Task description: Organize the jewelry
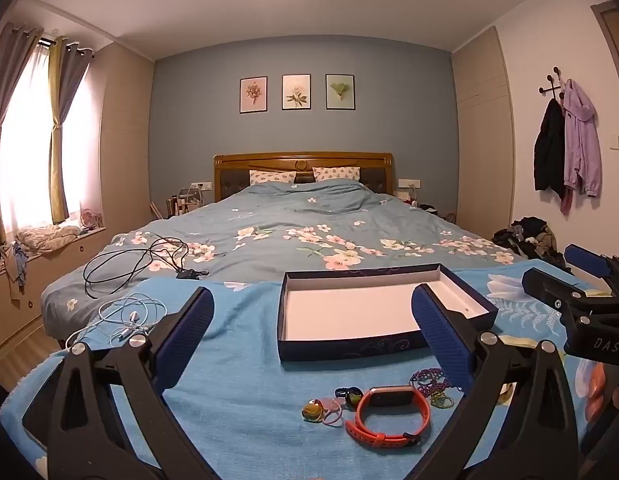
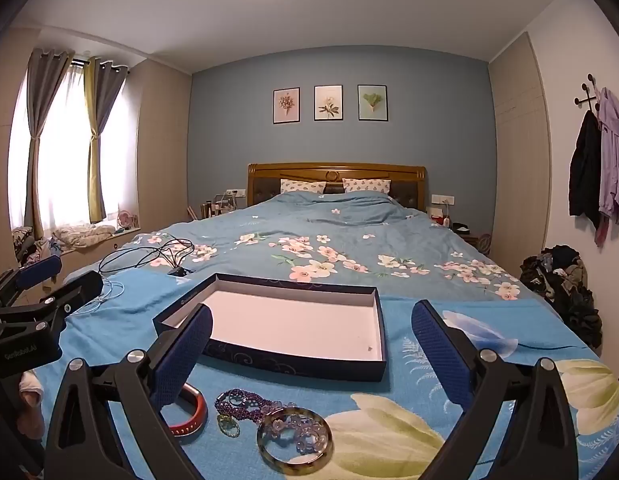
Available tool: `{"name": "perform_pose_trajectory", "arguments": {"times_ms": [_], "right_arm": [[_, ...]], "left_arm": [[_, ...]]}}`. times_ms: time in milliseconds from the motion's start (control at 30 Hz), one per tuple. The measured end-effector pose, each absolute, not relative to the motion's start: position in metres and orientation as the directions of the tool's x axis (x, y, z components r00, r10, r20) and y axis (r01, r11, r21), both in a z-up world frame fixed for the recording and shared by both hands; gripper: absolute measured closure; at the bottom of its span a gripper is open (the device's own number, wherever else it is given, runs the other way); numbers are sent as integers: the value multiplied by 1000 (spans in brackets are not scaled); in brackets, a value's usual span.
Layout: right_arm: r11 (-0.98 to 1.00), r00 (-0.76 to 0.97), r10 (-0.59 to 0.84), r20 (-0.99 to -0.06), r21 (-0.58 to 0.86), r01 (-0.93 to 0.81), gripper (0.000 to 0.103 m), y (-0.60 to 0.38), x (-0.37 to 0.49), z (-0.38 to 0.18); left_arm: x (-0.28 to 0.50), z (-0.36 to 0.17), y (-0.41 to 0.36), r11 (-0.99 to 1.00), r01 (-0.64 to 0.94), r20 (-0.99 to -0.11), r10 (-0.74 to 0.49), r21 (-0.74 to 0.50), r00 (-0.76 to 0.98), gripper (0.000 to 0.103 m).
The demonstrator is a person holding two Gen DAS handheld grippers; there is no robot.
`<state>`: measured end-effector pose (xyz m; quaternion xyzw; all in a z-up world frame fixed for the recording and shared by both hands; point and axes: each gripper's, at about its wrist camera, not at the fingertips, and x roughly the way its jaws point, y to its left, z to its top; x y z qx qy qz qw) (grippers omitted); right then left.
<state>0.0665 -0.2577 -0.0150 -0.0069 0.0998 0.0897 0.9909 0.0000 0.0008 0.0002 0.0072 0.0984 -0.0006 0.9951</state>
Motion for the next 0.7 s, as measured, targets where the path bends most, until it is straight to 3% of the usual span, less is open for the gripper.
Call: {"name": "perform_pose_trajectory", "arguments": {"times_ms": [700], "right_arm": [[984, 965, 176, -197, 7, -178, 7, -261, 66, -13]], "left_arm": [[-6, 3, 0, 1000, 5, -178, -1, 23, 984, 6]]}}
